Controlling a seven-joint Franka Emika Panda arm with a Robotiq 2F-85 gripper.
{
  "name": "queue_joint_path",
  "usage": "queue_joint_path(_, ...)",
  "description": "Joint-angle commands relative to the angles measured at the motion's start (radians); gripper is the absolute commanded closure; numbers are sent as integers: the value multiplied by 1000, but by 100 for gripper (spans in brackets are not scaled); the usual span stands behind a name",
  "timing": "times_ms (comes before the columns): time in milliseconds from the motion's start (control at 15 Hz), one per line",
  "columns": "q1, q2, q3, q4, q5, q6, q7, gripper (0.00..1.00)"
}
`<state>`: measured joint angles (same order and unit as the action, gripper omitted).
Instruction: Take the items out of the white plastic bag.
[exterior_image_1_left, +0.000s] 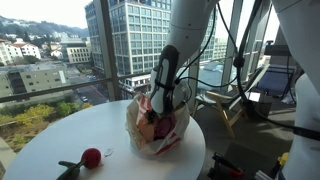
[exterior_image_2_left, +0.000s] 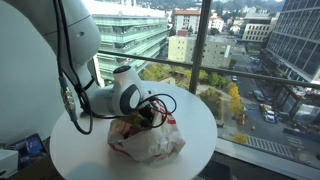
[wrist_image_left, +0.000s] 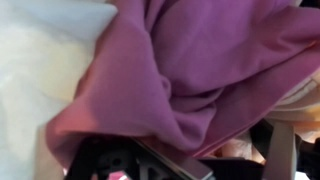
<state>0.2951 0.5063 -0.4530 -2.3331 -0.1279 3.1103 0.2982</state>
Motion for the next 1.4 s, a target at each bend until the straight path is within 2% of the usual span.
queue_joint_path(0, 59, 57, -38, 16, 70, -12, 36, 0)
queue_joint_path(67, 63, 62, -37, 15, 85, -18, 34, 3)
queue_joint_path(133, 62, 66, -34, 16, 100, -22, 33, 27)
queue_joint_path(267, 67, 66, -39, 13, 120, -24, 33, 31)
queue_joint_path(467, 55, 33, -31, 3, 137, -51, 26, 54)
queue_joint_path(600, 51, 11, -27, 0, 140, -106, 36, 69)
queue_joint_path(667, 69, 8, -47, 1, 130, -140, 54, 76)
queue_joint_path(800, 39, -46, -14, -10, 119, -214, 63, 91)
queue_joint_path(867, 12, -87, 15, -15, 122, -260, 59, 93)
queue_joint_path(1000, -28, -169, 61, -19, 126, -363, 69, 91)
queue_joint_path(1133, -57, -246, 95, -25, 111, -437, 95, 93)
queue_joint_path(1333, -96, -360, 146, -41, 75, -493, 142, 92)
